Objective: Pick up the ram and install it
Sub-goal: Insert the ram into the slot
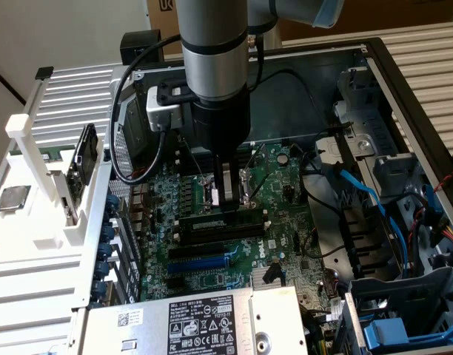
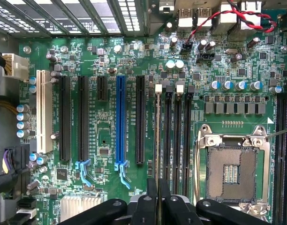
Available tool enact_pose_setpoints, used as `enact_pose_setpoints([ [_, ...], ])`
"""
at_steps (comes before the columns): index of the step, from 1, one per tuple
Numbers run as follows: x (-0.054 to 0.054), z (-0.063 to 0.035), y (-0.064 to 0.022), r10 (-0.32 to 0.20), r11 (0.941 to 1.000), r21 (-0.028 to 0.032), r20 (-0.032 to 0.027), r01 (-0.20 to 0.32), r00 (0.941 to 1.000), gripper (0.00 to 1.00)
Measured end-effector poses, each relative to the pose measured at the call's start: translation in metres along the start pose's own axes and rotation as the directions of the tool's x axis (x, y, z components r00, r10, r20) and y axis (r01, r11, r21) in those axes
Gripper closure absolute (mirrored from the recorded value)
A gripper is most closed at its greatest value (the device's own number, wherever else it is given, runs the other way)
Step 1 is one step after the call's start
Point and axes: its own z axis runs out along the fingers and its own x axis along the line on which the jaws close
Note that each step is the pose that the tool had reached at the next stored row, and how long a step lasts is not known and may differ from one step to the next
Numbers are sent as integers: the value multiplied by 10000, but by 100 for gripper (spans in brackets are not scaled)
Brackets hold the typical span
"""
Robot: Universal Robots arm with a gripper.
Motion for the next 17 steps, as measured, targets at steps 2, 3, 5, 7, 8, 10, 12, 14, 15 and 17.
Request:
enact_pose_setpoints([
  [2,0,0,0,2,10000,0,0,-2,10000,87],
  [3,0,0,0,2,10000,0,0,-2,10000,87],
  [5,-1,3,0,2,10000,1,2,-2,10000,87],
  [7,0,8,0,1,10000,0,1,-1,10000,87],
  [8,-1,11,0,1,10000,0,1,-1,10000,87],
  [10,-1,13,0,1,10000,-1,0,-1,10000,87],
  [12,-1,16,0,1,10000,0,1,-1,10000,87],
  [14,-1,16,0,1,10000,0,1,-1,10000,87],
  [15,-1,16,0,1,10000,0,0,-1,10000,87],
  [17,-1,19,0,1,10000,1,2,-1,10000,87],
])
